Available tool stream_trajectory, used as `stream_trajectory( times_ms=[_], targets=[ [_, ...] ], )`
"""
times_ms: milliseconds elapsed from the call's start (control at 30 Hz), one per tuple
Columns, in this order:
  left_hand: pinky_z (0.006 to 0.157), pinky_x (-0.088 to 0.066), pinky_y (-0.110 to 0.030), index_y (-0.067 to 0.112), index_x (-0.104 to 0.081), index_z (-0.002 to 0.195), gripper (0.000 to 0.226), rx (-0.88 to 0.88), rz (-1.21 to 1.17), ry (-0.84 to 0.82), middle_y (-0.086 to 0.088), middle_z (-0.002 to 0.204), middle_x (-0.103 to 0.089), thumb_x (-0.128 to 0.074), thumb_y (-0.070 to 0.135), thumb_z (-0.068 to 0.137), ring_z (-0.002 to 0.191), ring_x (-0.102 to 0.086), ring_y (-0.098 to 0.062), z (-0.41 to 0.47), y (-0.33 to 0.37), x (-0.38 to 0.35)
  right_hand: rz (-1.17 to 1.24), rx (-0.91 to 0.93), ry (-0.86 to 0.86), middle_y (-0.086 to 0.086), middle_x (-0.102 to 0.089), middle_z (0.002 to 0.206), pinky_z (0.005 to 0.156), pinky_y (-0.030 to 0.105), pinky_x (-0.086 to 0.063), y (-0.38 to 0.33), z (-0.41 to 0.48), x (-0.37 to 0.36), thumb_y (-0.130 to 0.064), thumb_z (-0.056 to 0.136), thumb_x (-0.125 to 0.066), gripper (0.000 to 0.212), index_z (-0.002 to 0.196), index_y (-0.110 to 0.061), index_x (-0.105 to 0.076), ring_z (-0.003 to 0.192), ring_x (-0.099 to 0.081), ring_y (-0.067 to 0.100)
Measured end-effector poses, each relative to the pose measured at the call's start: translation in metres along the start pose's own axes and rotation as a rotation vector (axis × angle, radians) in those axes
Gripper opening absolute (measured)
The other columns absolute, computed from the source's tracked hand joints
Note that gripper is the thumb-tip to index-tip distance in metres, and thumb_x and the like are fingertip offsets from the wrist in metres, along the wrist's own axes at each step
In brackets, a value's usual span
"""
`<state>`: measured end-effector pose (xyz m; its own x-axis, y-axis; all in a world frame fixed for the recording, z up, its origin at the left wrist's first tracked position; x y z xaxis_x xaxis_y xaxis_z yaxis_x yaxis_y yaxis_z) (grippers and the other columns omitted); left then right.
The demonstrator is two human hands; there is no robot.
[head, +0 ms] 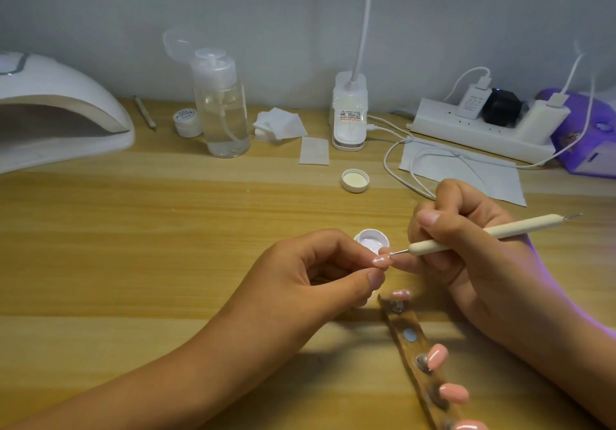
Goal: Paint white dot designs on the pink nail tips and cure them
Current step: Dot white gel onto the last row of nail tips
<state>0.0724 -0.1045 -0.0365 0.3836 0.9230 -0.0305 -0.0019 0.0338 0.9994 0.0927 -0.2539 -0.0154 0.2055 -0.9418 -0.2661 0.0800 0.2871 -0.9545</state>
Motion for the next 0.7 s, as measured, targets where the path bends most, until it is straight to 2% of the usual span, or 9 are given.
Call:
stream_trajectory(
  times_ms=[300,433,500,600,700],
  targets=[
    [0.066,-0.051,-0.017,0.024,-0.074,0.08,0.008,-0.005,0.004,0.005,0.007,0.071,-0.069,-0.072,0.023,0.073,0.066,-0.062,-0.004,0.0004,0.0001,0.0003,-0.005,-0.002,-0.013,0.001,-0.041,0.051,0.056,0.025,-0.055,0.0004,-0.0004,0.0,-0.009,0.077,-0.058,0.027,0.054,-0.02,-0.049,0.047,-0.042,0.007],
    [0.065,-0.051,-0.017,0.024,-0.073,0.08,0.008,-0.005,-0.002,0.003,0.007,0.07,-0.069,-0.072,0.023,0.072,0.066,-0.062,-0.004,0.0003,-0.0001,0.0003,-0.01,0.008,-0.038,0.0,-0.043,0.052,0.057,0.026,-0.056,0.0,0.0,-0.0005,-0.01,0.07,-0.068,0.026,0.054,-0.021,-0.051,0.048,-0.043,0.006],
    [0.065,-0.05,-0.017,0.024,-0.073,0.08,0.007,-0.007,-0.001,-0.001,0.008,0.07,-0.069,-0.072,0.023,0.073,0.065,-0.062,-0.004,0.0004,0.0,0.0001,-0.007,0.008,-0.043,0.0,-0.044,0.051,0.057,0.026,-0.056,0.0001,0.0001,-0.0004,-0.017,0.07,-0.067,0.022,0.055,-0.021,-0.051,0.048,-0.044,0.006],
    [0.066,-0.051,-0.018,0.026,-0.074,0.079,0.007,-0.007,-0.005,-0.001,0.007,0.071,-0.069,-0.072,0.023,0.073,0.066,-0.062,-0.004,0.0004,0.0,0.0001,-0.008,0.001,-0.02,-0.001,-0.044,0.051,0.056,0.026,-0.056,0.0009,0.0004,0.0014,-0.007,0.075,-0.065,0.029,0.054,-0.02,-0.05,0.047,-0.045,0.006],
    [0.066,-0.051,-0.018,0.025,-0.074,0.079,0.008,-0.004,-0.011,-0.001,0.007,0.071,-0.069,-0.072,0.022,0.072,0.066,-0.062,-0.005,0.0002,-0.0002,0.0001,0.002,-0.002,-0.01,0.0,-0.043,0.05,0.055,0.026,-0.056,0.0008,0.0002,0.0017,-0.008,0.078,-0.057,0.028,0.054,-0.02,-0.05,0.047,-0.046,0.006]
  ],
)
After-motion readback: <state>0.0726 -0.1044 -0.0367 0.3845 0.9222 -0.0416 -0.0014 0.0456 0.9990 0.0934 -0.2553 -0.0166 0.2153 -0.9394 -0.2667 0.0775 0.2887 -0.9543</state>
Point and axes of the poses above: each hand's wrist, its own z-axis towards the middle knuckle, its own x-axis out of the back of the hand, y = z × x, the point moved 6 cm from there along z, towards the middle knuckle
